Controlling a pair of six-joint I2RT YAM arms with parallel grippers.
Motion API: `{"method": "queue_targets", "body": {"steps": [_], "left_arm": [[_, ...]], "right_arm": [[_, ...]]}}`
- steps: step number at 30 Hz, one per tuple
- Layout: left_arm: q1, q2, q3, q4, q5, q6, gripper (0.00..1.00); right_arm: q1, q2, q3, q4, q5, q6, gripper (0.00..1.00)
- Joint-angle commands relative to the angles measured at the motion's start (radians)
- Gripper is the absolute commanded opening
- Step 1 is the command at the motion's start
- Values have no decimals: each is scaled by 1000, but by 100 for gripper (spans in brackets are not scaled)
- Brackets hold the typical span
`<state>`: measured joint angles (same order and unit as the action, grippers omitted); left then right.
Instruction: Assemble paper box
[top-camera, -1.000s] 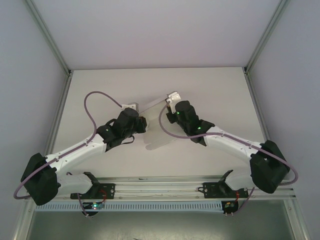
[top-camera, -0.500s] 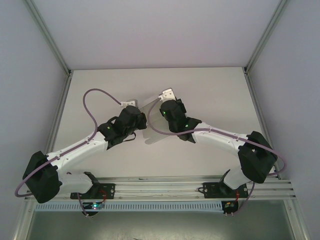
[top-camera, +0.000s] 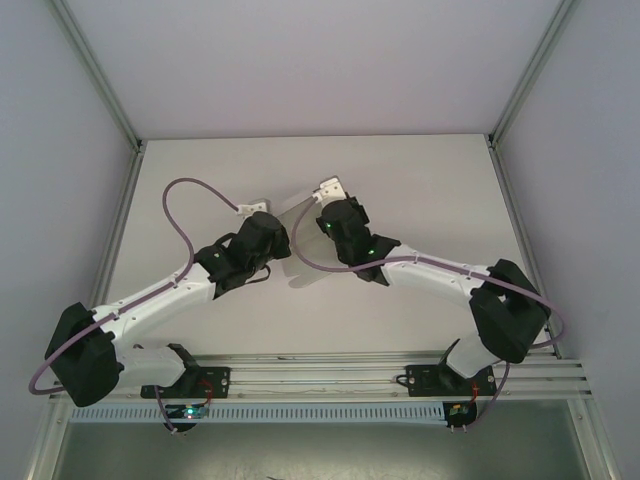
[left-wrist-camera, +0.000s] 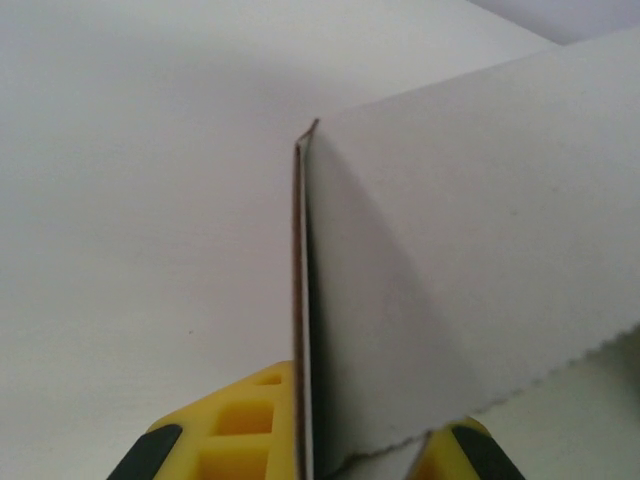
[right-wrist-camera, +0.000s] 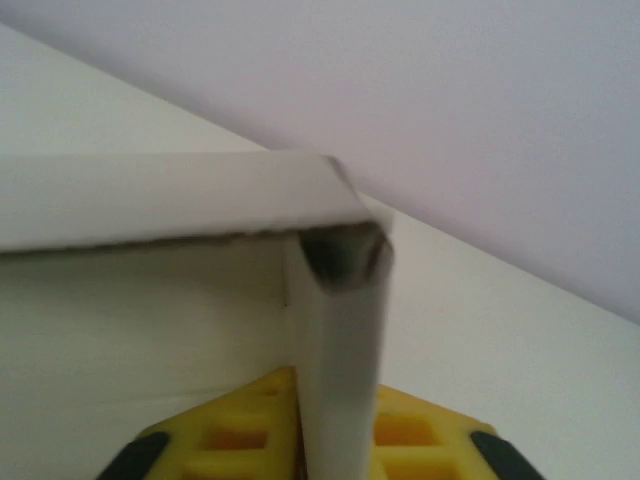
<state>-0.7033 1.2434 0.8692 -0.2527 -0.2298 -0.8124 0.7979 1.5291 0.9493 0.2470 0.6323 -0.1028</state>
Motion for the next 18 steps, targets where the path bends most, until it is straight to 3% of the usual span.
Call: {"method": "queue_targets", "body": {"steps": [1, 4, 8, 10, 14, 16, 18], "left_arm": [[-3, -35, -2, -210, -75, 19, 0], [-4, -29, 0, -137, -19, 55, 0], [-4, -16, 22, -125, -27, 79, 0], [-3, -9, 32, -132, -27, 81, 0], [-4, -4, 36, -141, -19, 90, 0], [-3, -8, 33, -133, -24, 96, 0], [-4, -9, 37, -130, -19, 133, 0]], "right_arm": [[-141, -89, -82, -44, -100, 32, 23], [-144, -161, -135, 24, -519, 37, 42], [-149, -192, -142, 80, -815, 148, 59], [-149, -213, -131, 76, -882, 188, 65], [-149, -291, -149, 65, -893, 215, 90], [-149, -338, -164, 48, -900, 216, 98], [-149, -389, -182, 41, -904, 225, 98]]}}
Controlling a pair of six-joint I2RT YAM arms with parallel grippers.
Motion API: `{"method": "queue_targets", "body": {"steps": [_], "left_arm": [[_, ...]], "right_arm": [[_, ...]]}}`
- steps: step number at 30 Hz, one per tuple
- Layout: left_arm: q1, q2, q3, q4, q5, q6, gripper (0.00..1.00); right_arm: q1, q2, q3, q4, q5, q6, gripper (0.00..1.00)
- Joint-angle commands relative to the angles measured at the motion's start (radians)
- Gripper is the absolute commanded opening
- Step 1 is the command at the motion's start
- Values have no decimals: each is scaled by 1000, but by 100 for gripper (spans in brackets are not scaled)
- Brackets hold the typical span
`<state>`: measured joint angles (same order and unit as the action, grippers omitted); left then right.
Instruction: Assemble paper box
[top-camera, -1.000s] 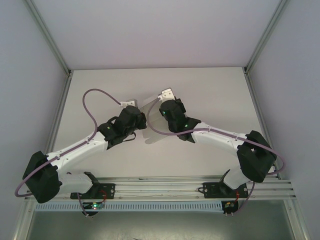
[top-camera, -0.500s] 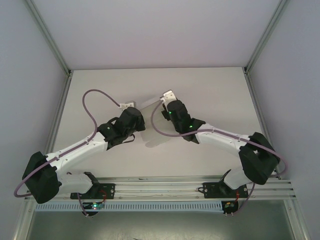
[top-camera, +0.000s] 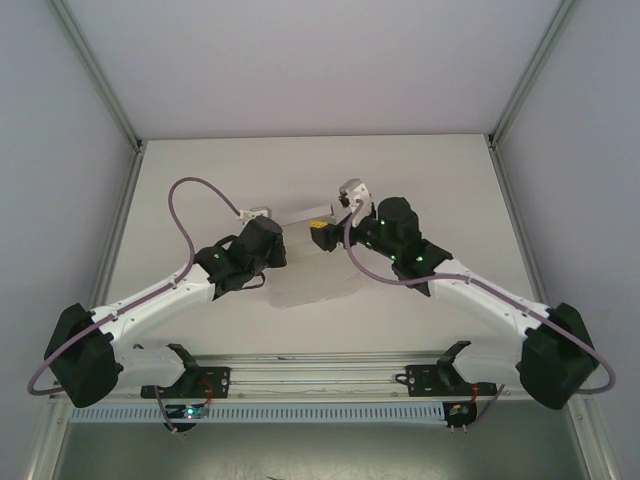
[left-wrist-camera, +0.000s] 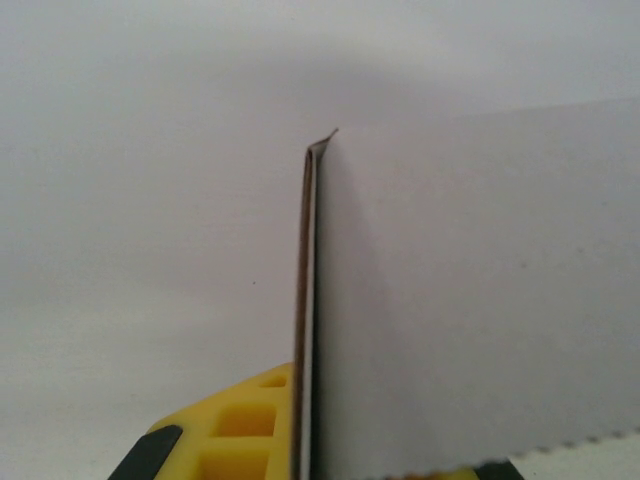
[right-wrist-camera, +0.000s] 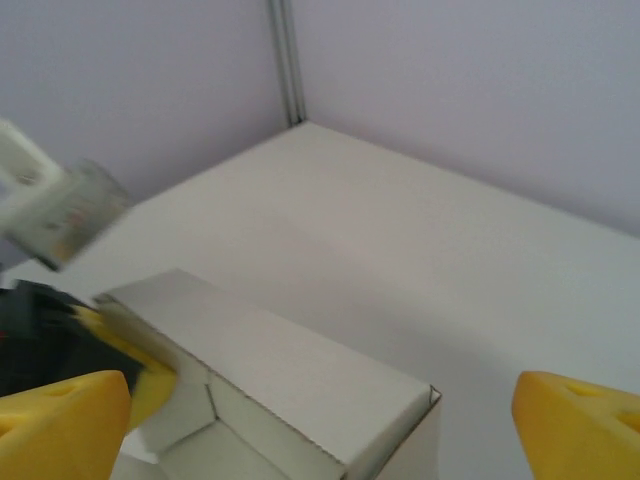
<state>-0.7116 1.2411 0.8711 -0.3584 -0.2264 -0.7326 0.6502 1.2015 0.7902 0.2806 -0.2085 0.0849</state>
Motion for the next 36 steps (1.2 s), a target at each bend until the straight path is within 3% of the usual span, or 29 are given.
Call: {"method": "queue_targets", "body": {"steps": [1, 5, 8, 13, 19, 25, 28, 36], "left_arm": [[5, -4, 44, -29, -24, 83, 0], [5, 24, 117, -83, -63, 293, 0], [9, 60, 197, -146, -117, 470, 0], [21, 106, 294, -218, 76, 888, 0], [21, 219, 498, -589, 228, 1343, 0], [12, 426, 691, -751, 57, 1529, 0], [-9, 544, 785, -860, 64, 1587, 0], [-114, 766, 789, -713, -98, 1721, 0]], "right_arm": [[-3, -91, -35, 4, -57, 46, 98], [-5, -230, -86, -56, 66, 81, 98], [-23, -349, -120, -171, 230, 147, 98], [-77, -574, -194, -328, 326, 233, 98], [-93, -798, -268, -462, 377, 266, 98], [-102, -870, -294, -520, 415, 271, 98], [-100, -858, -286, -534, 419, 267, 98], [-105, -841, -275, -544, 421, 262, 98]]}}
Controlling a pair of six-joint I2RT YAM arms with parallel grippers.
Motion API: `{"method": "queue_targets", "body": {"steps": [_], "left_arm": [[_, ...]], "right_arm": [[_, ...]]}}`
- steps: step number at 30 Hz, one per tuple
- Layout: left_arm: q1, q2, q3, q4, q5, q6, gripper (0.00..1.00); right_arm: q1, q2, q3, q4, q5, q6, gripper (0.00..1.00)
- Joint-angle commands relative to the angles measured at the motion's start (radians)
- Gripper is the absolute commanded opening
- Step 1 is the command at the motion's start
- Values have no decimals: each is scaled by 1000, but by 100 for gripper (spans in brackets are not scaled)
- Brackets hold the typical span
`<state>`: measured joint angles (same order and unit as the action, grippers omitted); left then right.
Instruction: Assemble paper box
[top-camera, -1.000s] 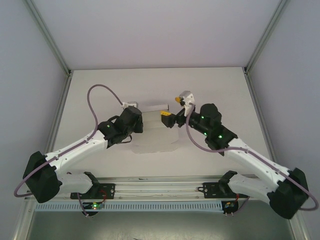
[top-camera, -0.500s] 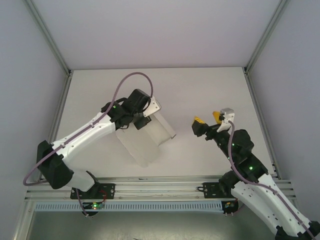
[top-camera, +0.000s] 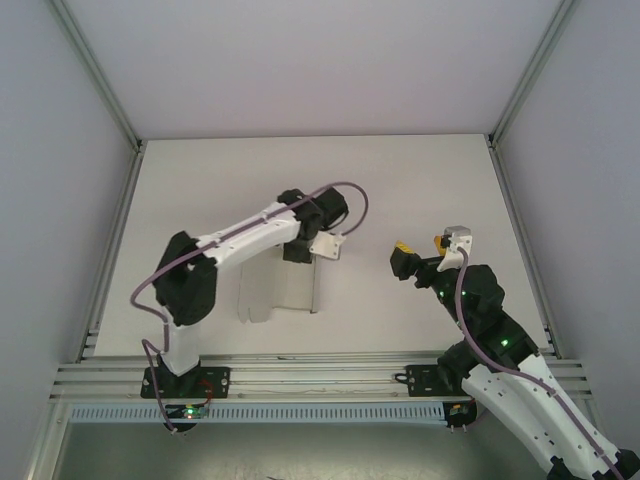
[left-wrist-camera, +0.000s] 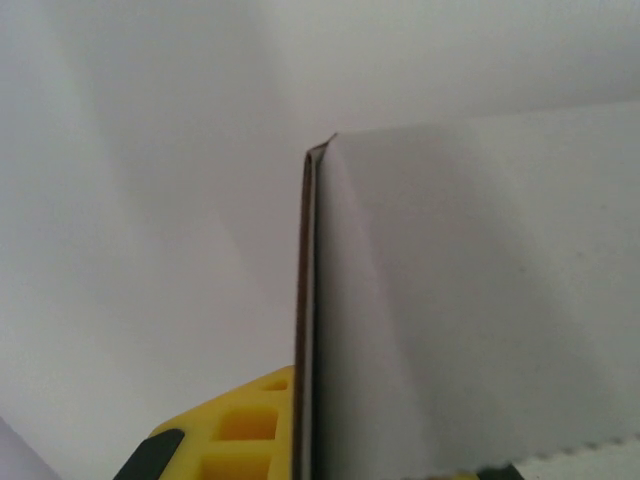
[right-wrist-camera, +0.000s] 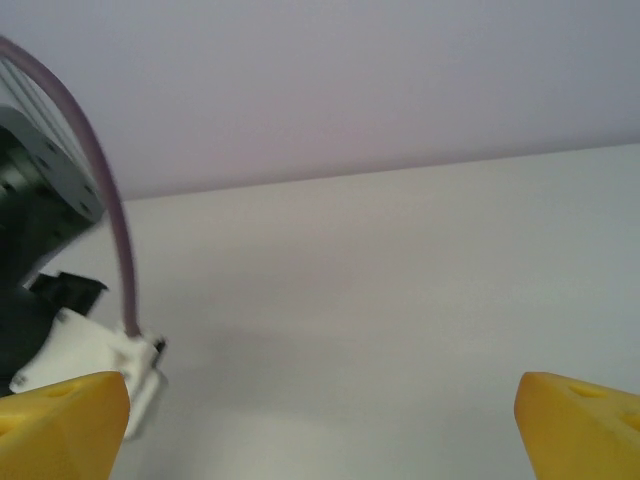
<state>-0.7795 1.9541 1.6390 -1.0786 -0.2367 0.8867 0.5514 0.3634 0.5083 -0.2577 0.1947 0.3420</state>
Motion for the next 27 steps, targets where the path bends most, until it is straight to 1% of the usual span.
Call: {"method": "queue_targets", "body": {"steps": [1, 4, 6, 10, 11, 14, 16, 18, 21, 23, 25, 27], "left_arm": [[-56, 78, 20, 31, -91, 114, 0], [-97, 148, -11, 139, -128, 147, 0], [-122, 185, -54, 257, -164, 182, 0], [-169, 228, -148, 499, -228, 208, 0], [-179, 231, -181, 574, -227, 212, 0], [-212, 249, -268, 729, -207, 208, 0], [-224, 257, -313, 816, -174, 181, 0], [-238, 268, -337, 905, -180, 141, 0], [-242, 268, -386, 1070, -151, 111, 0], [-241, 267, -428, 1154, -143, 125, 0], [-239, 261, -499, 1305, -138, 151, 0], [-241, 256, -542, 1424, -130, 139, 0]], "right_arm": [[-7, -6, 9, -6, 17, 4, 98], [-7, -15, 9, -5, 14, -1, 98], [-10, -20, 8, -8, 13, -6, 98], [-14, -30, 16, -21, 16, -13, 98], [-14, -35, 17, -24, 20, -14, 98], [-16, -52, 15, -25, 24, -20, 98], [-18, -65, 14, -24, 33, -21, 98], [-19, -75, 12, -25, 42, -23, 98], [-20, -83, 16, -27, 49, -26, 98], [-22, -87, 20, -33, 49, -26, 98], [-21, -98, 20, -35, 48, -24, 98], [-22, -110, 14, -32, 51, -21, 98]]}}
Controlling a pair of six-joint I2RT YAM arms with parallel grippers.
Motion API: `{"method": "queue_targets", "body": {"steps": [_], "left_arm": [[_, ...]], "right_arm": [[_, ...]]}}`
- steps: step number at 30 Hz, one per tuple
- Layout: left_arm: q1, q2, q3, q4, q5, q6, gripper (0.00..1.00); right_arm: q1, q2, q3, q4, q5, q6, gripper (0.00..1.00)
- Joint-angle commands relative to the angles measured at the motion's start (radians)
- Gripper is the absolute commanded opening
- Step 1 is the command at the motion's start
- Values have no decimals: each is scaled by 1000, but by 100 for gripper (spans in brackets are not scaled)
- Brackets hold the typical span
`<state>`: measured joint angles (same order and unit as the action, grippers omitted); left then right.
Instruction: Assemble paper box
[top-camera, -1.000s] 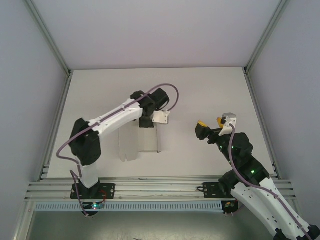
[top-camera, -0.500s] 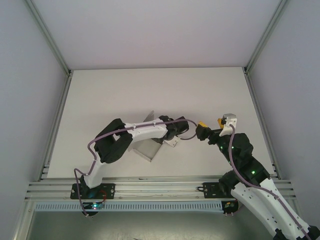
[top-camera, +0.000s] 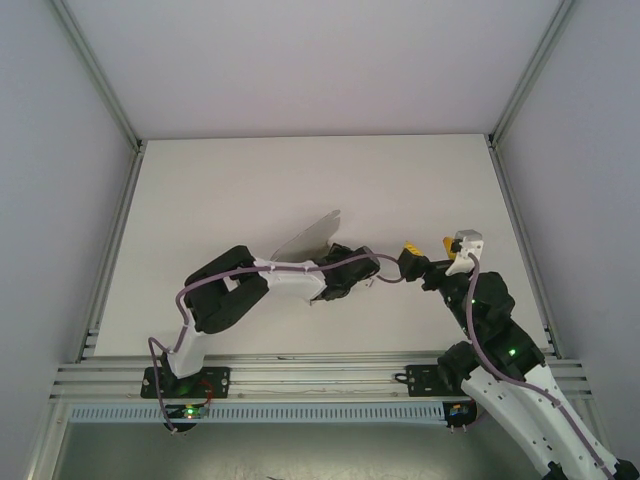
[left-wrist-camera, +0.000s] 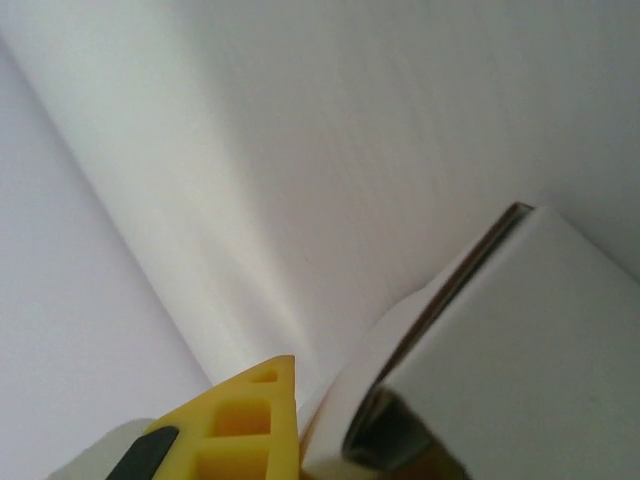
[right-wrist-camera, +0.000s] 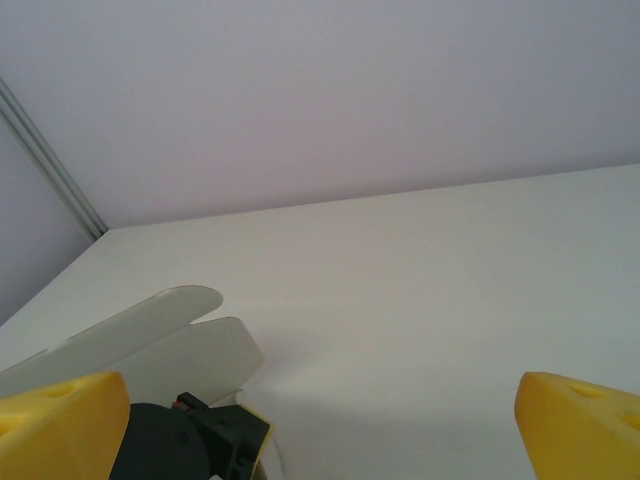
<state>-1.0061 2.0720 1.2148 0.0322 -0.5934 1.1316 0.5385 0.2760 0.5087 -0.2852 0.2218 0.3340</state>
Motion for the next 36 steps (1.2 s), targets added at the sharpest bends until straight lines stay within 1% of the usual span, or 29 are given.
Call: {"method": "queue_targets", "body": {"steps": [1, 3, 4, 5, 6, 8, 11, 12, 14, 16, 22, 23, 25, 30, 31, 32, 33, 35, 36], "left_arm": [[-15, 136, -116, 307, 231, -122, 0], [-15, 134, -120, 314, 249, -154, 0], [-18, 134, -131, 336, 258, -148, 0], [-23, 132, -162, 405, 265, -135, 0], [-26, 134, -169, 391, 267, -116, 0], [-24, 127, -134, 271, 273, -142, 0], [-9, 66, -69, 40, 342, -187, 1], [-6, 45, -55, -22, 357, -178, 7], [2, 0, -41, -85, 362, -171, 22], [11, -40, -16, -147, 366, -178, 28], [24, -117, 55, -241, 370, -190, 38], [25, -123, 70, -256, 370, -195, 42], [26, -131, 104, -310, 380, -205, 53], [28, -166, 132, -332, 374, -195, 55], [29, -178, 141, -344, 383, -200, 60], [30, -192, 150, -349, 393, -214, 63], [33, -204, 166, -371, 412, -229, 63], [37, -238, 188, -392, 446, -261, 68], [40, -257, 199, -400, 464, -276, 79]], "right_arm": [[-8, -27, 11, -3, 24, -12, 98], [-10, -30, 10, -2, 25, -10, 98], [-11, -31, 12, -2, 23, -9, 98], [-10, -31, 12, -2, 21, -9, 98], [-10, -29, 10, -1, 21, -7, 98], [-10, -24, 11, -2, 23, -7, 98], [-10, -8, 13, -5, 23, -7, 98], [-12, -2, 16, -8, 23, -8, 98], [-13, 13, 16, -21, 29, -13, 98], [-15, 38, 23, -47, 54, -13, 98], [-34, 102, 54, -122, 97, -7, 98], [-39, 102, 53, -126, 98, -5, 98], [-47, 100, 50, -124, 91, -1, 98], [-72, 98, 48, -124, 60, 9, 98], [-77, 96, 49, -127, 53, 9, 98], [-81, 95, 50, -126, 45, 11, 98], [-88, 93, 52, -126, 38, 10, 98], [-97, 90, 61, -129, 34, 13, 98], [-102, 89, 66, -133, 36, 14, 98]]}}
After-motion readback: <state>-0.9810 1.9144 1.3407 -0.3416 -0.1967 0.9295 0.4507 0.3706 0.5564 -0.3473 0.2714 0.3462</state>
